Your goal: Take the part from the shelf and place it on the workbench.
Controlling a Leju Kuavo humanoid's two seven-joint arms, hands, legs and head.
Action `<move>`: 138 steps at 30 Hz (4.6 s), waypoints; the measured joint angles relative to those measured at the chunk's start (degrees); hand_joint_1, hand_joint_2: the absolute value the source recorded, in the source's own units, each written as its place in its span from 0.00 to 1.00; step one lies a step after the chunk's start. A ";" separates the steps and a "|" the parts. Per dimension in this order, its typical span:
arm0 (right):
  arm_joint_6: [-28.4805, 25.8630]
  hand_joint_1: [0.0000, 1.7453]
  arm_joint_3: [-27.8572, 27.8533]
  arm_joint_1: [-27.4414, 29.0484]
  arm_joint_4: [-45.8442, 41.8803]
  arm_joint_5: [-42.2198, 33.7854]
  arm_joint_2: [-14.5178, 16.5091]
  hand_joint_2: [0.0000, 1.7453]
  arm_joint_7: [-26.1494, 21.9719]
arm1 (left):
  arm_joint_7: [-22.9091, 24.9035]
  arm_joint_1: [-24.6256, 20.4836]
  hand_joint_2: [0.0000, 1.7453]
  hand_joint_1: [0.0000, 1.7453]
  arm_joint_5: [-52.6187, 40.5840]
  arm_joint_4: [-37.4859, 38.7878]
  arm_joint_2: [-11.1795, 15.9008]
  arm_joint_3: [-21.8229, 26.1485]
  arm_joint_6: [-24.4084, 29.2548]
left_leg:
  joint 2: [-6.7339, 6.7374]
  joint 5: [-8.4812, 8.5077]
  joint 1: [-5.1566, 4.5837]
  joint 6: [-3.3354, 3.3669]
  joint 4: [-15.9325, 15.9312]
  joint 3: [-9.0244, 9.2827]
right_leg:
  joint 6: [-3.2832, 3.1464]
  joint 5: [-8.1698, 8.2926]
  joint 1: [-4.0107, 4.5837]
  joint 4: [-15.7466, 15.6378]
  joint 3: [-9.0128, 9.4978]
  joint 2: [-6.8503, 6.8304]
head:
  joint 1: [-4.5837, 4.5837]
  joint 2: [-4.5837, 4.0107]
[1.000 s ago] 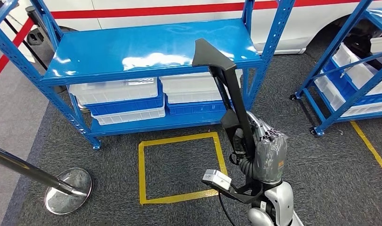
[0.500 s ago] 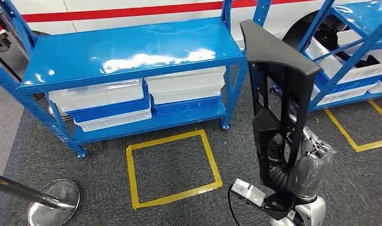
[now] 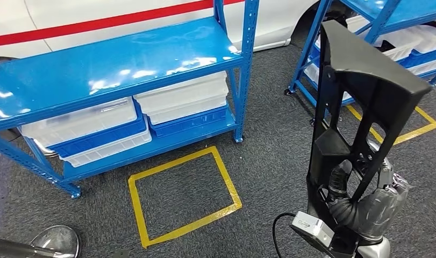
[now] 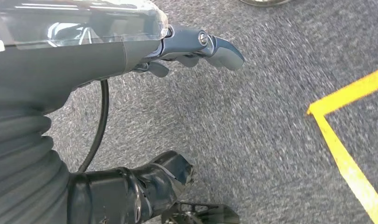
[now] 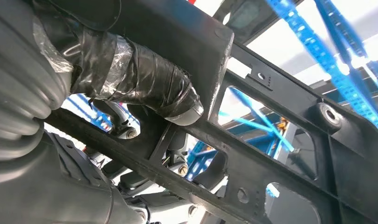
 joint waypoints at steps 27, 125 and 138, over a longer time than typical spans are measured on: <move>-0.09 1.00 -5.61 6.95 -4.11 -5.66 1.45 1.00 -4.15 | 0.86 -0.27 1.00 0.00 0.68 -0.01 -0.28 1.22 0.45 | 3.15 4.59 0.00 0.01 -12.26 6.58 | 0.58 -0.60 -0.50 0.57 -0.16 -1.58 | 0.14 0.00; -0.11 1.00 -11.82 10.24 -6.48 -11.31 3.16 1.00 -5.98 | 1.28 0.06 1.00 0.00 1.15 -0.01 -0.48 2.60 -0.51 | -0.35 1.52 -0.06 0.47 -0.17 -0.02 | 0.29 -1.68 -0.19 -0.61 1.91 2.01 | 0.28 0.01; -0.11 1.00 -11.86 9.88 -6.06 -11.88 2.61 1.00 -4.95 | 0.47 0.04 1.00 0.00 1.13 -0.02 -0.56 2.60 -0.71 | 0.69 8.49 0.03 3.30 -15.39 5.74 | 3.56 -8.69 -0.60 13.62 -5.54 -0.56 | 0.41 0.01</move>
